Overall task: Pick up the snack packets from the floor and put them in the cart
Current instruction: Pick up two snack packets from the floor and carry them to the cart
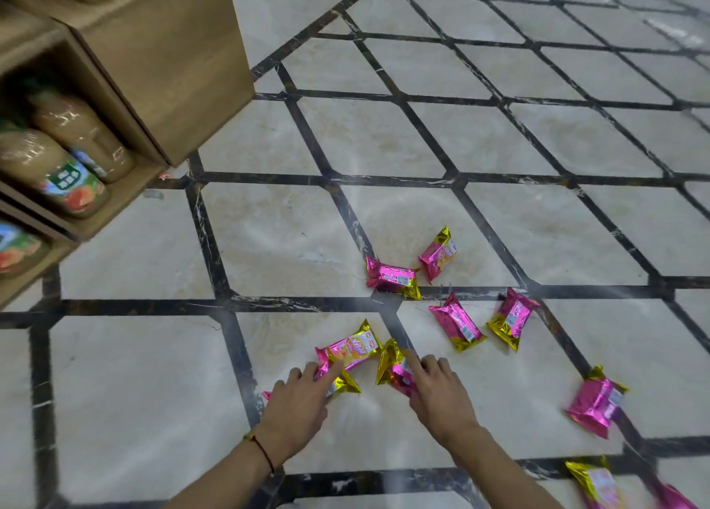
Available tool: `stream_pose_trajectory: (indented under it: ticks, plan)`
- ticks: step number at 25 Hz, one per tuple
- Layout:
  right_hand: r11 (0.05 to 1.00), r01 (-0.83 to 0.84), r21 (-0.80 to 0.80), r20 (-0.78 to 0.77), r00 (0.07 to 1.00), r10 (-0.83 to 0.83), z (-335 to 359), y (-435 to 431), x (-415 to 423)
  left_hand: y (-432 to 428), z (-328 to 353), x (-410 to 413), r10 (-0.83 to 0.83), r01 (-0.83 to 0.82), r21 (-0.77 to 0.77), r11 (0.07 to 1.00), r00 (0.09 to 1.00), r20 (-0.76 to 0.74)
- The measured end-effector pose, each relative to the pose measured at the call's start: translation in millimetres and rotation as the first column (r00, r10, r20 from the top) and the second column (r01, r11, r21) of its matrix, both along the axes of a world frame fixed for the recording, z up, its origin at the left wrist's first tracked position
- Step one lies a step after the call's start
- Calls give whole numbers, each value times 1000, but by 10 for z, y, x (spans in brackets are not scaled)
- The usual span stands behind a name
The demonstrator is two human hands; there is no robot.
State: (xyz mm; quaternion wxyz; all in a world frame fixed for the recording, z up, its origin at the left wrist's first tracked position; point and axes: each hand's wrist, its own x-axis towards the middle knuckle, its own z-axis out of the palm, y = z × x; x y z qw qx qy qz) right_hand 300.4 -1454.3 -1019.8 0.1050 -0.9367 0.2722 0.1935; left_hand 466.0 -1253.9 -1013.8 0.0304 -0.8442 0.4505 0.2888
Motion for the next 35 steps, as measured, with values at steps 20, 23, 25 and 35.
stream_pose_trajectory:
  ticks: [20, 23, 25, 35]
  plan:
    - [936, 350, -38, 382, 870, -310, 6278, -582, 138, -1224, 6074, -125, 333, -273, -369, 889, 937, 109]
    - [919, 393, -34, 400, 848, -348, 6910, -686, 70, -1379, 6649, -173, 319, -233, -421, 877, 936, 147]
    - [901, 434, -29, 420, 823, -383, 7271, -732, -16, -1472, 7005, -244, 303, -211, -459, 863, 943, 136]
    - [789, 600, -133, 502, 727, -469, 8252, -541, -565, -1772, 8056, -621, 106, 1, -610, 792, 985, 139]
